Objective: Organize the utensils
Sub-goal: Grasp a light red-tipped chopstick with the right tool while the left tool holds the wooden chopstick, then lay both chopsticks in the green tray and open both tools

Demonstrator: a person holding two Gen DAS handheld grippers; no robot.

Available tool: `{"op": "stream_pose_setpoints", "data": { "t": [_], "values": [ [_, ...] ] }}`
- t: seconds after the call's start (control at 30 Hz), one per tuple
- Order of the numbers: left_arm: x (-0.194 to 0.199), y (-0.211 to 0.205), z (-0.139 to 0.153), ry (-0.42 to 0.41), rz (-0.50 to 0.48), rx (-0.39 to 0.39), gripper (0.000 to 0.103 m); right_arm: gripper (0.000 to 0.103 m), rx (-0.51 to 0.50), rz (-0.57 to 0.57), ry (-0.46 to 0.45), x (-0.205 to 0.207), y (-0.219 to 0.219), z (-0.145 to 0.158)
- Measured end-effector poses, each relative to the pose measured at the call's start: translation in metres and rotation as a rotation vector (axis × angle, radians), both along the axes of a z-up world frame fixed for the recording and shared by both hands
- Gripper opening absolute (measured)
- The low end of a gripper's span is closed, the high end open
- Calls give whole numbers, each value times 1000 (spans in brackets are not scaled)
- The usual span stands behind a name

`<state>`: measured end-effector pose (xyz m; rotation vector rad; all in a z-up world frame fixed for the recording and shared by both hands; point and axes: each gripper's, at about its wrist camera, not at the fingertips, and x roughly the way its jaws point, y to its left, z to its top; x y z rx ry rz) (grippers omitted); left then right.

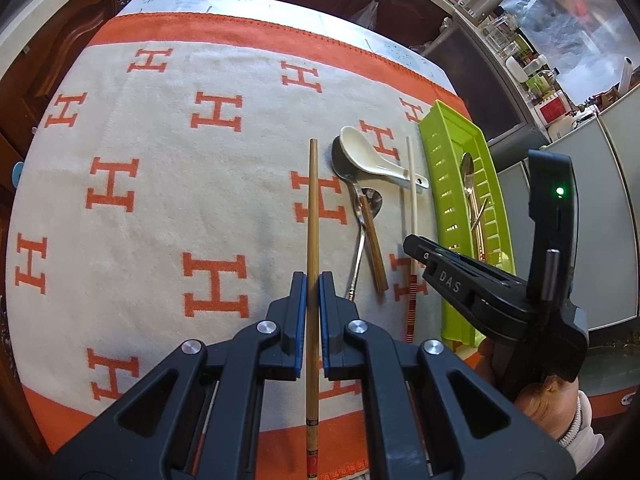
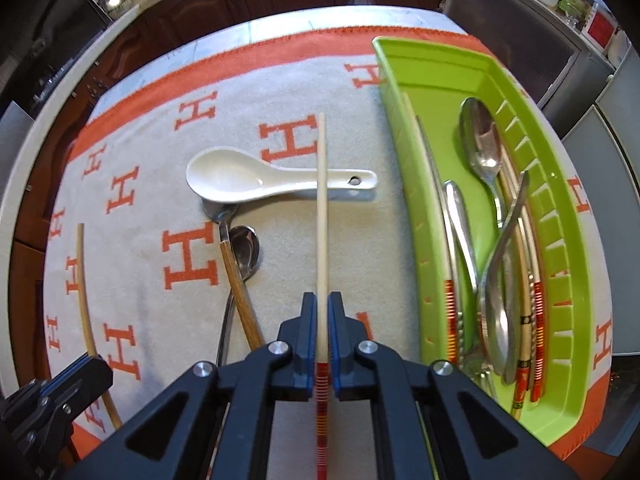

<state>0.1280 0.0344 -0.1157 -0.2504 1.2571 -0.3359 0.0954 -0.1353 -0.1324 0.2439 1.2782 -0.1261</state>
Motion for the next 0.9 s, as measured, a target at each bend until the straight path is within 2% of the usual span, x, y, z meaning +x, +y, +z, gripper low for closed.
{"op": "stream_pose_setpoints", "data": {
  "t": [0.27,0.5,0.7,0.9],
  "values": [
    [-2,-22,14,-2,-39,-23,4,5,125,-4,-93,-21,-32,36],
    [3,-65,34,4,-104,-62,4,5,188,20,-159,-35,-72,66],
    [17,-123,54,-2,-176,-96,4,5,174,-12,-198,-41,-115,80],
    [34,-181,54,26,-222,-102,4,5,154,-43,-185,-39,-150,72]
  ]
}}
